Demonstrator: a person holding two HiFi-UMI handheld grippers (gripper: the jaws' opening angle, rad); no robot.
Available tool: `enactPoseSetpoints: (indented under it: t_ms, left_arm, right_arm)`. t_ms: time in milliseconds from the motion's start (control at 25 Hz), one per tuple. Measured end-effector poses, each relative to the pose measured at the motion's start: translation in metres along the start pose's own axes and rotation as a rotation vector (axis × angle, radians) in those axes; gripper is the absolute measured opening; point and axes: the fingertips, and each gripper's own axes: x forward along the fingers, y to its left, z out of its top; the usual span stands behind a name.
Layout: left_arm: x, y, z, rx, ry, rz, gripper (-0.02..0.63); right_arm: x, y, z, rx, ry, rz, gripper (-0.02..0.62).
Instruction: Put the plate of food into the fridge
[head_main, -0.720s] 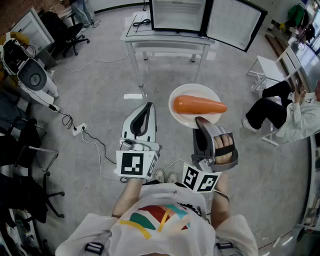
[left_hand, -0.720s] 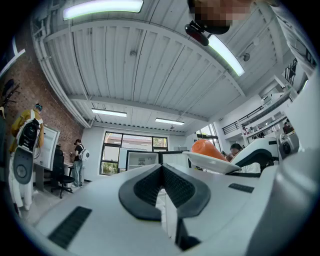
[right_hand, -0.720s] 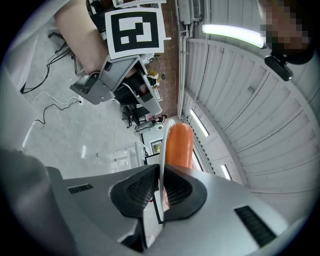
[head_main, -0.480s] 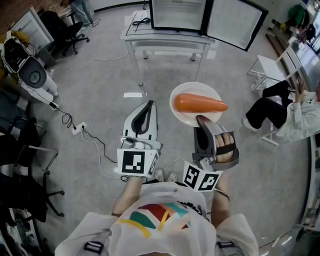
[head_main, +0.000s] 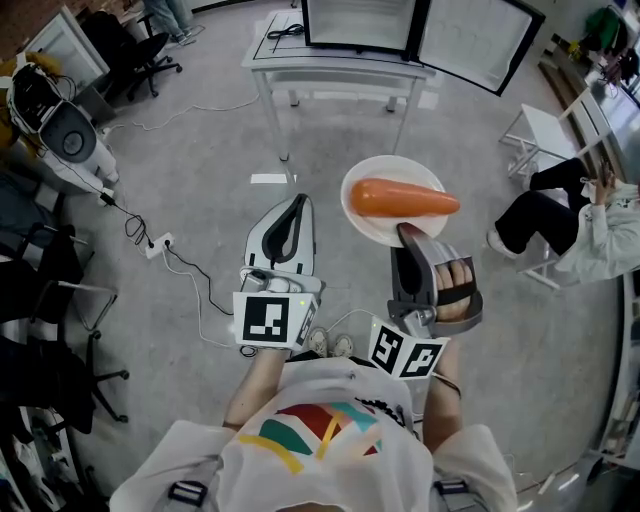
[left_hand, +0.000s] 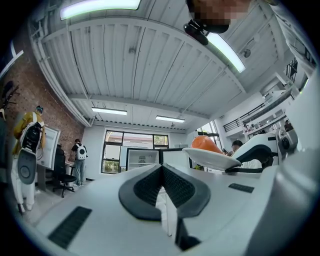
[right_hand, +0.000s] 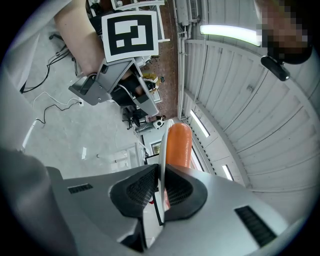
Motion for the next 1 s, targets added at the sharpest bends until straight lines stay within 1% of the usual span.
enactPoseSetpoints:
  t_ms: [160,360,560,800,1000]
  left_arm:
    - [0.003,-0.004,-0.003,0.004,-0.001,0.011,0.006]
    - [0.006,-0.011,-0.001,0.007,-0.015,0.024,0.006]
    - [0.017,-0.009,-0.002,0.01,-0.007,0.036,0.006]
    - [0.046,0.0,-0.016,-0.003,-0.003,0.03,0.006]
    - [0.086,0.025,-0.039,-0.029,0.01,0.031,0.006]
  right_arm:
    - [0.001,0.001,-0.008,0.006,-0.012,0.005,0.029]
    - [0.002,-0.004,-0.023,-0.015,-0.026,0.0,0.029]
    - [0.007,-0.009,-0.032,-0.006,-0.023,0.003,0.028]
    - [0.037,-0.009,-0.039,-0.02,-0.026,0.004,0.028]
    - [0.083,-0.006,-0.047,-0.032,-0.019,0.002,0.029]
